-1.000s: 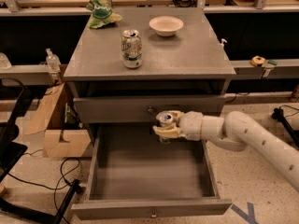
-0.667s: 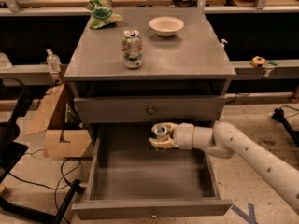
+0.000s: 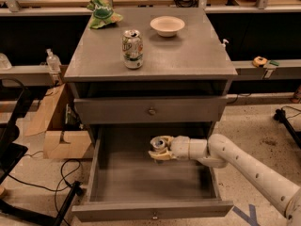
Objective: Place redbull can into middle drawer
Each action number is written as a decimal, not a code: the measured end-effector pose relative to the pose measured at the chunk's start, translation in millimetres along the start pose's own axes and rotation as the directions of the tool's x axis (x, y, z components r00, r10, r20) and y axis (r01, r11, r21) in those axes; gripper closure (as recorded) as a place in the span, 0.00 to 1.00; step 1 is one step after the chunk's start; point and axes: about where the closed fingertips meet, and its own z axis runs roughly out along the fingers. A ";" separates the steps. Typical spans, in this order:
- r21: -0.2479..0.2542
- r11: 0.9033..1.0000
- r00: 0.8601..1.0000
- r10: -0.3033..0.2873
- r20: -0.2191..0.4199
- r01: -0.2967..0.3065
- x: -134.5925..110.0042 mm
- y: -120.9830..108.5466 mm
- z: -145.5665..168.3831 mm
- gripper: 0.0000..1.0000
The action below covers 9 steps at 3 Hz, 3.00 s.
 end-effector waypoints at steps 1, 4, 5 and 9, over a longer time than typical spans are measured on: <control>-0.032 0.999 0.999 0.029 0.021 -0.028 4.1 10.8 21.9 1.00; -0.123 0.984 0.988 0.141 0.064 -0.132 60.4 68.6 125.4 1.00; -0.127 0.983 0.988 0.141 0.066 -0.132 59.7 69.8 127.2 0.86; -0.142 0.981 0.987 0.144 0.071 -0.133 56.6 75.2 135.2 0.00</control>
Offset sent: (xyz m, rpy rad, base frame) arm -0.0283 0.1045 -0.0704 0.1116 0.1454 0.0683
